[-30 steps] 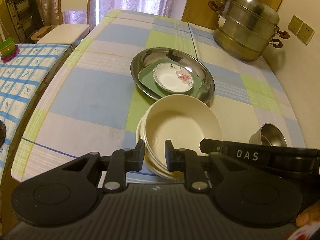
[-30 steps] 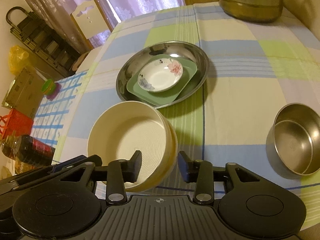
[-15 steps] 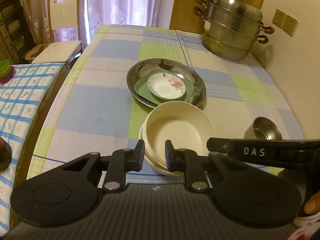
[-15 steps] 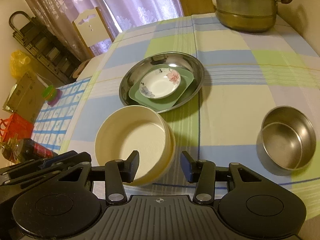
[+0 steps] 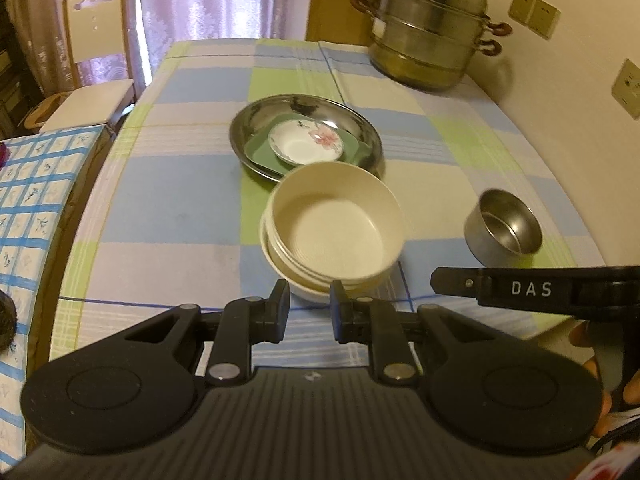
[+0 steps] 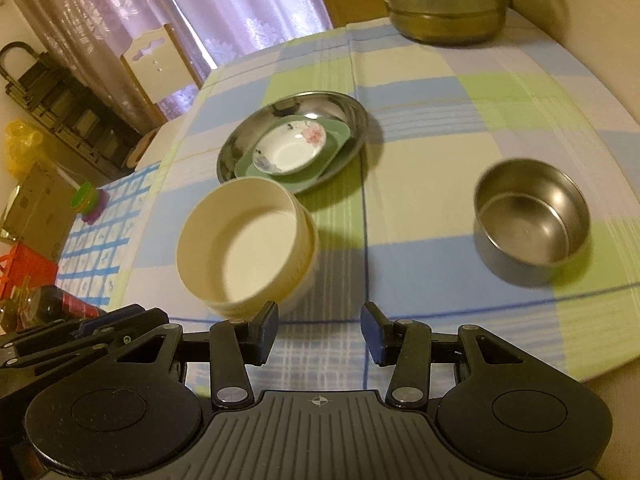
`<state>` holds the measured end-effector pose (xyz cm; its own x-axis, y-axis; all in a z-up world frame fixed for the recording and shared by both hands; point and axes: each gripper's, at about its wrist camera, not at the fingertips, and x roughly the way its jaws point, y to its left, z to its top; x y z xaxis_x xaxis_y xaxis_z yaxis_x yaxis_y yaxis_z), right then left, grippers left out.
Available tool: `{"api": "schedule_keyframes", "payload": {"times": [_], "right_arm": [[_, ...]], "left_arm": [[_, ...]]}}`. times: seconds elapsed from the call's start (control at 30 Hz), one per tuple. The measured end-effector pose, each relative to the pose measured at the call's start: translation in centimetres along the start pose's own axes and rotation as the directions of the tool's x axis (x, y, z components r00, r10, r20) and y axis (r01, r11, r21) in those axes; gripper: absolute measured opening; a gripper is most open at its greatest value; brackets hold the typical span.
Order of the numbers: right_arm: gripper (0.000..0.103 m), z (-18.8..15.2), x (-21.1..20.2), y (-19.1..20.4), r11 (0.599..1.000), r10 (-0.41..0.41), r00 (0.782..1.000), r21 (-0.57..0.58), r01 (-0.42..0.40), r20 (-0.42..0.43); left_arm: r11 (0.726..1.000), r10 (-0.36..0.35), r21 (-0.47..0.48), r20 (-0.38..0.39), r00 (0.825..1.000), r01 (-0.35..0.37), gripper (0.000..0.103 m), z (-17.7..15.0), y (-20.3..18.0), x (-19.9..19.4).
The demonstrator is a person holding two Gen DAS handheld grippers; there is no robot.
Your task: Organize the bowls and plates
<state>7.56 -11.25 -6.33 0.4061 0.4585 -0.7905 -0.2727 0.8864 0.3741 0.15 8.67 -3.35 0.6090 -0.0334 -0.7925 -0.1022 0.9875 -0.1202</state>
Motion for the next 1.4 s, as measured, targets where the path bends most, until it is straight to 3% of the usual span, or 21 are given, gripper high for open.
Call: {"api": "schedule_keyframes", "payload": {"times": [0.4,0.9,1.4], "right_arm": [[0.046,-1.4,-1.7,-2.6,1.0,-0.016,1.0,0.026,0.016,-0.011],[0.046,0.6,-4.8,-12.1,0.998,-0.064,0.998,0.027,0.065,-0.014],[0.046,3.3,-4.7,-19.4,0.998,-0.058,0.997,-0.04,0.056,-0.053]], "left_arm": [[0.999,-0.024,0.045,-0.019,1.0,0.025,0.018,-0.6,-3.7,0.2],[0.998,-0.034,0.059,-0.05,0.998,0.037,0.018,0.9,-13.4,3.4],[1.0,0.015,-0.02,-0.087,0.996,-0.017,0.018,1.1,-19.2,7.0]]}}
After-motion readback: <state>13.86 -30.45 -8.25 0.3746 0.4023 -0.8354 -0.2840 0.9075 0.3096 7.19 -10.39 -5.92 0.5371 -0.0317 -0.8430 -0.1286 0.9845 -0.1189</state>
